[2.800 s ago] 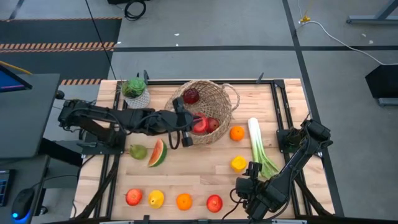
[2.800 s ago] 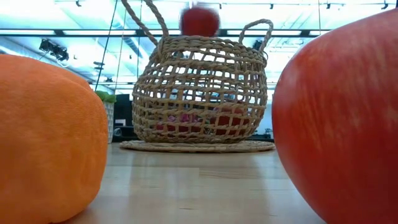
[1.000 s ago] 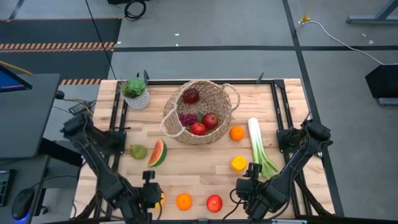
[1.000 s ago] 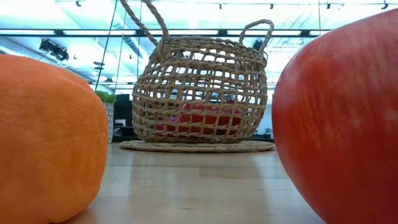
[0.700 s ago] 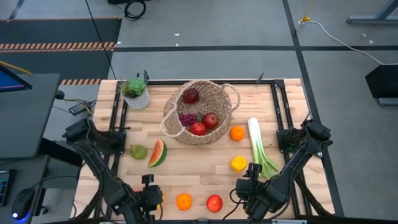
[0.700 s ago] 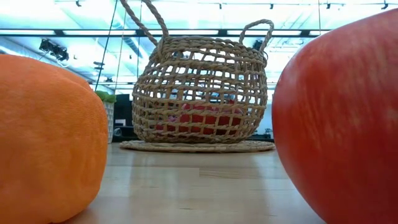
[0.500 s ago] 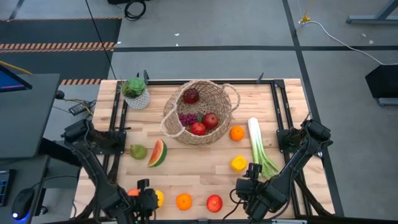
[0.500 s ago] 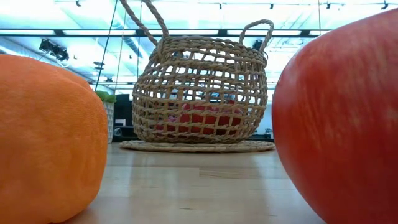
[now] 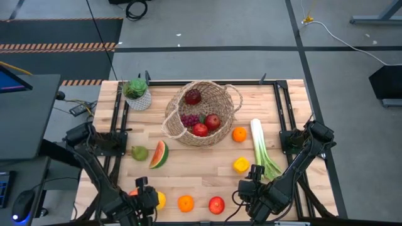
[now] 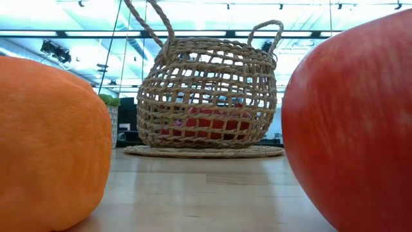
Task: Build produce basket
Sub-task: Put the pear into the basket
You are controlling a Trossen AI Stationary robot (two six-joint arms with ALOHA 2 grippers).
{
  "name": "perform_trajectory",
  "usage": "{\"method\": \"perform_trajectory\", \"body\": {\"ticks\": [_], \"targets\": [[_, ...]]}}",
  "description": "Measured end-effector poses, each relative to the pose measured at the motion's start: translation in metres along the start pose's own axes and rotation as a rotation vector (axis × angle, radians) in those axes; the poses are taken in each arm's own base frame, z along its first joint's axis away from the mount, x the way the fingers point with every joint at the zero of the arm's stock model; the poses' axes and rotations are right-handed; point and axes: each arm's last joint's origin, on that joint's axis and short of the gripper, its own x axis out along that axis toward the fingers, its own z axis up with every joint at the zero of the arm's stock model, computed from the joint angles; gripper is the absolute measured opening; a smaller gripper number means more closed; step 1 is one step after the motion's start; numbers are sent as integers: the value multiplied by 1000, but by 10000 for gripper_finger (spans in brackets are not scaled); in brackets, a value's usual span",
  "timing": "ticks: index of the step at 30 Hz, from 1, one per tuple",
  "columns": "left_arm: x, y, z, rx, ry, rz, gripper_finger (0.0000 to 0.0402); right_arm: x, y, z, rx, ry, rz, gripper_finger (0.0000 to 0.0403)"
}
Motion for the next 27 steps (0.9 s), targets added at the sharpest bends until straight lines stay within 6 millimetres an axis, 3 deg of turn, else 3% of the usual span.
{"method": "perform_trajectory", "body": {"ticks": [16, 27], "targets": [[-6, -8, -12, -82, 8, -43, 180, 0, 1, 0, 0, 12, 13, 259], [-5, -6, -9, -53, -23, -24, 82, 0, 1, 0, 1, 13, 13, 259]]}}
